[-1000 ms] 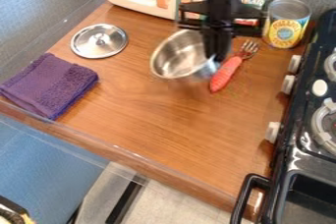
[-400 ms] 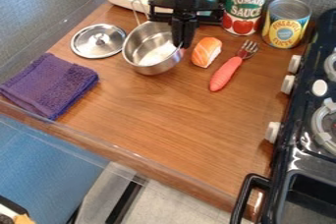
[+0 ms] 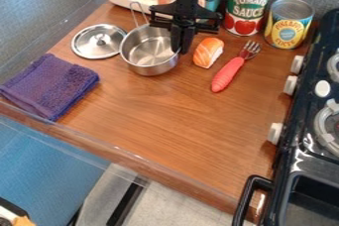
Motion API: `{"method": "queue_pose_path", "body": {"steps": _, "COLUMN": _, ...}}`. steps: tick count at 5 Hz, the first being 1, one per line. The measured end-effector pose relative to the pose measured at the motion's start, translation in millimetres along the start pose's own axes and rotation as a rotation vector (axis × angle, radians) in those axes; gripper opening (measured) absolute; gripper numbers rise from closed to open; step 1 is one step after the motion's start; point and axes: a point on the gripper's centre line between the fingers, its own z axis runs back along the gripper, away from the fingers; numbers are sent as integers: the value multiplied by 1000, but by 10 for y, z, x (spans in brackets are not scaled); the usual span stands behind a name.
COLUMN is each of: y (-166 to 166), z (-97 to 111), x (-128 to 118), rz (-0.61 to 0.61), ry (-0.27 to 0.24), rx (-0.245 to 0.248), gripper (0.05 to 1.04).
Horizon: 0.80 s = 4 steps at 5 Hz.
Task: Move the silver pot to the left between the silver lid and bun
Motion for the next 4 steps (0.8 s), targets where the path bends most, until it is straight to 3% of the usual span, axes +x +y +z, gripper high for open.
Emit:
{"method": "queue_pose_path", "body": {"steps": 1, "y": -27, "z": -4, "x": -17, "rz": -14, "ry": 12, "rx": -25, "gripper": 249}}
{"method": "queue_pose_path", "body": {"steps": 2, "y": -54, "z": 75, "x": -36, "rz": -9, "ry": -1, "rx": -65, "gripper": 546}}
{"method": "queue_pose_path", "body": {"steps": 3, "y": -5, "z": 361, "x": 33, "rz": -14, "ry": -64, "rx": -113, "gripper": 851}}
{"method": "queue_pose_path", "body": {"steps": 4, "y": 20, "z": 466, "x": 57, "rz": -96, "ry": -87, "rx": -106, "gripper": 1019}}
